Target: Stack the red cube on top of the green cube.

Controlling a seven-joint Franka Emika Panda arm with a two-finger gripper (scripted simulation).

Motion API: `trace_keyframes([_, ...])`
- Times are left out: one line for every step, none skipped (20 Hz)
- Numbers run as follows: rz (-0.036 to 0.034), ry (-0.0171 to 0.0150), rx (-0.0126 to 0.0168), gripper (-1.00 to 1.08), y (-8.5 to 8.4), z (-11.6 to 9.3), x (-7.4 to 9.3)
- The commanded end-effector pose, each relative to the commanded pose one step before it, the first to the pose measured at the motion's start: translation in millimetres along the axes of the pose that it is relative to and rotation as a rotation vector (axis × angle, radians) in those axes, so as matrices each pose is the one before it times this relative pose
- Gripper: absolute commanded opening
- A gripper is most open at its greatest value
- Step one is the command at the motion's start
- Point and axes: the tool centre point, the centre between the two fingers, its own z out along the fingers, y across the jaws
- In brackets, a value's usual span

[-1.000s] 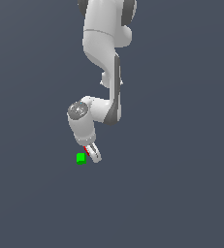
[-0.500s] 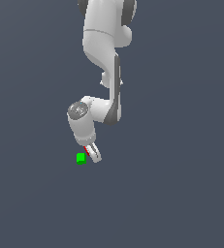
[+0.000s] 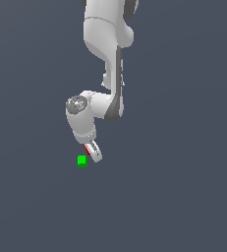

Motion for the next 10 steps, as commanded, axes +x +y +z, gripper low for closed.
trace_keyframes([0.00021,0.00106,0.00152,-1.0,-0.07,-18.48,0.13])
trace_keyframes([0.0,0.0,0.0,-1.0,0.07,-7.3,-0.07])
trace_keyframes([0.0,0.0,0.0,-1.0,0.05,-6.76,-0.03])
trace_keyframes([0.0,0.0,0.0,-1.0,0.03,-6.21,0.01])
trace_keyframes([0.0,0.0,0.0,-1.0,0.0,-5.64,0.05])
trace_keyframes([0.00029,0.00026,-0.0003,-1.0,0.07,-5.03,0.19])
trace_keyframes([0.0,0.0,0.0,-1.0,-0.05,-4.45,0.12])
trace_keyframes([0.0,0.0,0.0,-1.0,-0.07,-3.82,0.15])
trace_keyframes([-0.00018,0.00037,-0.00026,-1.0,-0.19,-3.2,0.04])
trace_keyframes([0.0,0.0,0.0,-1.0,-0.09,-2.47,0.16])
